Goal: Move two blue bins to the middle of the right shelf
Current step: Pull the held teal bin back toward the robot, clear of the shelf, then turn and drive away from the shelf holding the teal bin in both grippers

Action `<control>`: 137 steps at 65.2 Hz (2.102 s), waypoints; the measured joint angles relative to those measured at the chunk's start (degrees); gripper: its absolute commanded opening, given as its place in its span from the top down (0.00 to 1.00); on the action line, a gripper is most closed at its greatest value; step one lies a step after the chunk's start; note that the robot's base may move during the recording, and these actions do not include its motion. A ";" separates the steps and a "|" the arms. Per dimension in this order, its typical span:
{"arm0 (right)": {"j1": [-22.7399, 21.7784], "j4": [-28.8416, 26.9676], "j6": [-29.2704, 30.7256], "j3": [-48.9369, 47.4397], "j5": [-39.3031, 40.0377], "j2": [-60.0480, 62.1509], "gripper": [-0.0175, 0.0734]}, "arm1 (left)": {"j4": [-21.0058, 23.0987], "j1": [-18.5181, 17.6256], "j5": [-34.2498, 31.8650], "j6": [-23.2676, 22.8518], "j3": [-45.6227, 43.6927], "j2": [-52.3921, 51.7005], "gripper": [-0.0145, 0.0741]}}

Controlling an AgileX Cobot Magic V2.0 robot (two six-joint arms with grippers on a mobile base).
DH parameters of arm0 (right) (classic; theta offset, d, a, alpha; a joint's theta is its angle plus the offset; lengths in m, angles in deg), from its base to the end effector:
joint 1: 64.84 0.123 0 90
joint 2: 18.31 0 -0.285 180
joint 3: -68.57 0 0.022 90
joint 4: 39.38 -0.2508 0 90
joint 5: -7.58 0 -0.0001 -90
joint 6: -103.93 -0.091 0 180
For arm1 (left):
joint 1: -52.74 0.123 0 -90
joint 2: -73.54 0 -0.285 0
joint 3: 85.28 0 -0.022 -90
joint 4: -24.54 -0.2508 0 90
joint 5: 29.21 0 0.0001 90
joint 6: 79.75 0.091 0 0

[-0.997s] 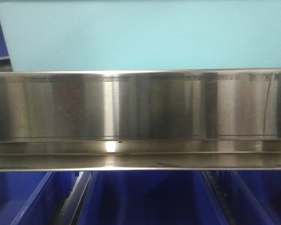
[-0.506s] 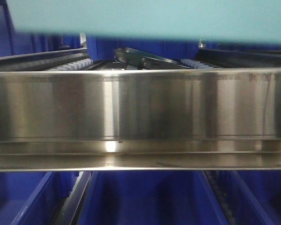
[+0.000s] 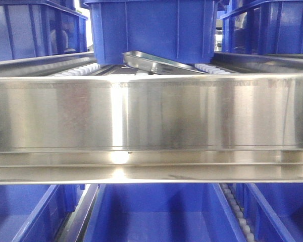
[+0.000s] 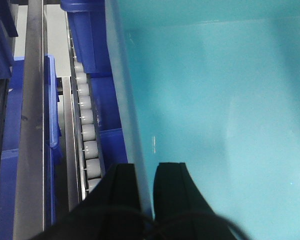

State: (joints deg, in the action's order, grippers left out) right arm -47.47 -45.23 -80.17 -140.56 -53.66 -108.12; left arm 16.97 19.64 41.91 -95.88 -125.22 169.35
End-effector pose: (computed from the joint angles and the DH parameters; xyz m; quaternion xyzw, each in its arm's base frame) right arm 0.2686 0.0925 0.5022 -0.1011 0.8673 0.1404 0.4668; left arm 0.2544 -0.1523 0.5113 0.1231 0.8845 -0.1260 0.4321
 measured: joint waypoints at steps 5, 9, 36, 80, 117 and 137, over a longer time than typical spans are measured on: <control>0.00 0.00 0.00 -0.05 -0.48 0.00 0.97 | 0.11 0.00 0.00 0.00 0.00 0.00 0.96; 0.00 0.00 0.00 -0.05 -0.49 0.00 0.97 | 0.11 0.00 0.00 0.00 0.00 0.00 0.96; 0.00 0.00 0.00 -0.14 -0.49 0.00 0.97 | 0.21 0.00 0.00 -0.07 -0.08 0.00 0.96; 0.00 0.10 0.00 -0.14 0.20 0.00 0.97 | 0.21 0.00 0.00 -0.07 -0.08 0.00 0.96; 0.00 0.21 0.11 -0.14 1.29 0.00 0.97 | 0.10 0.00 0.00 -0.07 -0.08 0.00 0.96; 0.00 0.21 0.11 -0.14 1.41 0.00 0.97 | -0.01 0.00 0.13 -0.14 -0.08 -0.10 0.96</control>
State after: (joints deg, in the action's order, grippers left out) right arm -47.47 -45.02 -80.06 -140.69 -52.25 -108.12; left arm 16.96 19.64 42.04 -96.02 -125.30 169.25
